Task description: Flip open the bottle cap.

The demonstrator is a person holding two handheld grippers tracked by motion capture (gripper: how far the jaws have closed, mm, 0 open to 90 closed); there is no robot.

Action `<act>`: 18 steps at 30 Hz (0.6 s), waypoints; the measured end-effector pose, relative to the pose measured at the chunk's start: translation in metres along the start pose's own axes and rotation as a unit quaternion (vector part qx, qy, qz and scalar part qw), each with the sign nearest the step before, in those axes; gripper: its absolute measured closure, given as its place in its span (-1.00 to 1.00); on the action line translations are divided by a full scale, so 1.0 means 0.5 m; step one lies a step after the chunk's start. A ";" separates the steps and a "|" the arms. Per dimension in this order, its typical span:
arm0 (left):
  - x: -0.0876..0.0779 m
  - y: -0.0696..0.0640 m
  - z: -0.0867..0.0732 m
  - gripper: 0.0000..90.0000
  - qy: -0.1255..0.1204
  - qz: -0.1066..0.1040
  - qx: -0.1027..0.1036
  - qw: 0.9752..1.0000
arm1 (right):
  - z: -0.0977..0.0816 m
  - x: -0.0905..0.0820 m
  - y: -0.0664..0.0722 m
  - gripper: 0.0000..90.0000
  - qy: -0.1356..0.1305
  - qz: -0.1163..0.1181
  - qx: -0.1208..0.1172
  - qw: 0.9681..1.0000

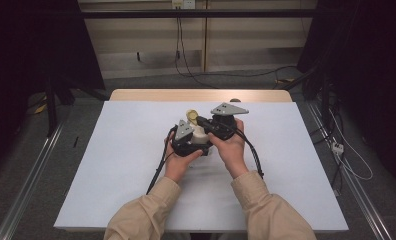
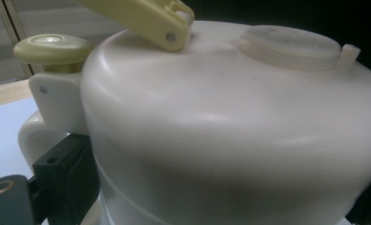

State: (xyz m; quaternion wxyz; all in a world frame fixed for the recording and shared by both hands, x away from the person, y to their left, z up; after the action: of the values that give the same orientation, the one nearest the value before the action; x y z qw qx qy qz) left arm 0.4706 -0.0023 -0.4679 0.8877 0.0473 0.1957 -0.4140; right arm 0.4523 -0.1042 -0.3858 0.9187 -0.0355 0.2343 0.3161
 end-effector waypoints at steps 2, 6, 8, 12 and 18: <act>0.000 0.000 0.000 -0.88 0.000 0.000 0.000 1.000 | 0.001 -0.001 -0.001 0.92 -0.003 0.001 0.003 1.000; 0.000 0.000 0.000 -0.88 0.000 -0.001 -0.002 1.000 | 0.001 -0.007 -0.005 0.70 -0.006 0.000 0.011 1.000; 0.000 0.000 -0.001 -0.88 -0.001 -0.001 -0.005 1.000 | 0.002 -0.015 -0.007 0.49 -0.010 0.001 0.017 1.000; 0.000 0.001 -0.002 -0.89 0.002 -0.005 -0.010 1.000 | 0.002 -0.029 -0.010 0.23 -0.020 0.004 0.020 1.000; 0.002 0.003 -0.014 -0.95 0.031 -0.011 -0.006 0.999 | -0.010 -0.041 -0.017 -0.09 -0.023 0.017 0.025 0.999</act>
State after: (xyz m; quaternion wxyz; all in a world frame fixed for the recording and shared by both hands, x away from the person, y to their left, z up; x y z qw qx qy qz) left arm 0.4704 -0.0003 -0.4747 0.8771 0.0524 0.2260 -0.4206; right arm 0.4413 -0.1232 -0.3815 0.9188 -0.0016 0.2214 0.3268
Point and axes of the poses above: each handheld gripper's, and its own axes: x roughly forward along the jaws, z roughly out of its top, y roughly to its left, the point moved 4 cm from there along x, roughly forward along the jaws, and after that the axes turned 5 degrees about y, right-handed, at the moved point
